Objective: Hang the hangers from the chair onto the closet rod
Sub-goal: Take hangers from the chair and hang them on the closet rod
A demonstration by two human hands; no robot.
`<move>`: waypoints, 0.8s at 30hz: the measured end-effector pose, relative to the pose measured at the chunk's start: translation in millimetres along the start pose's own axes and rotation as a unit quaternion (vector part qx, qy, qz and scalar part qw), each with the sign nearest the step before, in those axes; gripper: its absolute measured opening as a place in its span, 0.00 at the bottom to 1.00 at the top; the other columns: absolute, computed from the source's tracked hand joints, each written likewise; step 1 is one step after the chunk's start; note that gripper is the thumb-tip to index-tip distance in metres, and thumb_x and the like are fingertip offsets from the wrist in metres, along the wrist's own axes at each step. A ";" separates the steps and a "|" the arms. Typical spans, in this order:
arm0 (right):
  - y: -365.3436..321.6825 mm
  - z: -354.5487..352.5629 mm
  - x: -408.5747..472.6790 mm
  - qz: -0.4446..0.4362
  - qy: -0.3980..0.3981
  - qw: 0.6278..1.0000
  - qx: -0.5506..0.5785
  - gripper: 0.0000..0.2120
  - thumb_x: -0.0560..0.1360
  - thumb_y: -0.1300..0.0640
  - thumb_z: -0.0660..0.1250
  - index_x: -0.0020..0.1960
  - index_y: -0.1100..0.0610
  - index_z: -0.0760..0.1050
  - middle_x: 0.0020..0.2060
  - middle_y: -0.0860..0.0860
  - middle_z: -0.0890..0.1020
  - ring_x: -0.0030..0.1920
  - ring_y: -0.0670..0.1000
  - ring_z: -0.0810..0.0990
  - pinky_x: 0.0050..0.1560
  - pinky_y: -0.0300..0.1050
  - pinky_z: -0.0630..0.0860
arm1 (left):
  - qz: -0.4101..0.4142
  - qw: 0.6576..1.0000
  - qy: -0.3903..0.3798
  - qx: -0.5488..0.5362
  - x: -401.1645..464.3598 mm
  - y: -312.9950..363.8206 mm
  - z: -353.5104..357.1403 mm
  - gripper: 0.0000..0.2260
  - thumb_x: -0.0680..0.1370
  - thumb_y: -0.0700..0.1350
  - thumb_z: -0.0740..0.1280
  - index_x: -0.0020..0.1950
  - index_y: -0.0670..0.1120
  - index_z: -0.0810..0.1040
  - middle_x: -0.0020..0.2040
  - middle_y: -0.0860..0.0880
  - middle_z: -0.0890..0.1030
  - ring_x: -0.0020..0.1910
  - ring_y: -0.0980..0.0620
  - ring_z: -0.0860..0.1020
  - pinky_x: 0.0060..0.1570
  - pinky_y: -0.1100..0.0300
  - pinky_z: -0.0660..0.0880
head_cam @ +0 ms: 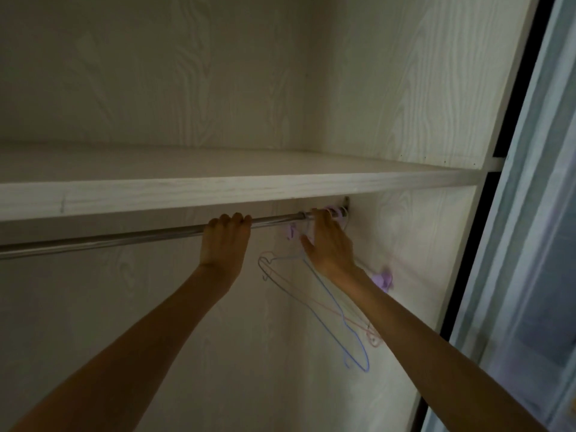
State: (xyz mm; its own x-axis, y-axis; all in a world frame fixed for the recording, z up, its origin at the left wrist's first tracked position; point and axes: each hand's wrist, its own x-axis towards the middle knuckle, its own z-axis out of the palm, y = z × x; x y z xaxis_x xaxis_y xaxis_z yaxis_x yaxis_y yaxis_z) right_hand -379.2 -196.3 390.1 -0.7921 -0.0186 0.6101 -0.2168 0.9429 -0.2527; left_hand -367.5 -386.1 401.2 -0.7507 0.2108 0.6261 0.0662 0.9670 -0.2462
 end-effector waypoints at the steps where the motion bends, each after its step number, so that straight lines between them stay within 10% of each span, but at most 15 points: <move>1: -0.5 2.3 10.8 -0.030 0.032 0.999 -0.026 0.25 0.78 0.51 0.61 0.72 0.59 0.61 0.64 0.57 0.72 0.65 0.58 0.70 0.60 0.51 0.68 | -0.001 1.000 -0.005 0.000 0.8 -0.5 -0.5 0.21 0.77 0.35 0.61 0.69 0.45 0.66 0.60 0.48 0.76 0.54 0.49 0.77 0.51 0.59 0.72; 7: 11.2 21.3 35.8 -0.076 0.022 0.977 -0.198 0.18 0.67 0.55 0.73 0.56 0.56 0.77 0.47 0.53 0.80 0.49 0.55 0.78 0.55 0.52 0.73 | -0.014 1.000 -0.016 -0.005 0.6 1.4 -5.7 0.22 0.76 0.34 0.63 0.69 0.45 0.67 0.58 0.47 0.76 0.52 0.50 0.77 0.47 0.60 0.71; 14: 47.1 12.9 41.2 -0.091 0.038 0.959 -0.266 0.25 0.70 0.55 0.72 0.65 0.61 0.72 0.63 0.59 0.76 0.64 0.61 0.72 0.67 0.58 0.66 | -0.038 0.999 -0.021 -0.014 -0.7 5.3 -8.2 0.20 0.76 0.34 0.62 0.68 0.44 0.68 0.58 0.47 0.76 0.51 0.49 0.77 0.44 0.60 0.70; 24: 55.7 -1.1 27.0 -0.103 0.016 0.964 -0.244 0.30 0.66 0.50 0.74 0.64 0.62 0.73 0.61 0.59 0.77 0.63 0.62 0.73 0.58 0.55 0.72 | -0.055 0.996 -0.020 -0.067 -10.6 8.7 -0.6 0.29 0.76 0.35 0.64 0.75 0.43 0.58 0.70 0.45 0.68 0.68 0.47 0.68 0.70 0.56 0.62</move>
State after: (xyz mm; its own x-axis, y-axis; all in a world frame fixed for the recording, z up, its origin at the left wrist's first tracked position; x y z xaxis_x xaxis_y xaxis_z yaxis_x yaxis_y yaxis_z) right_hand -412.0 -143.9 393.3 -0.7414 -0.2186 0.6345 -0.0674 0.9649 0.2538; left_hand -358.6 -379.9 392.8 -0.7832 0.0983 0.6140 0.0660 0.9950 -0.0751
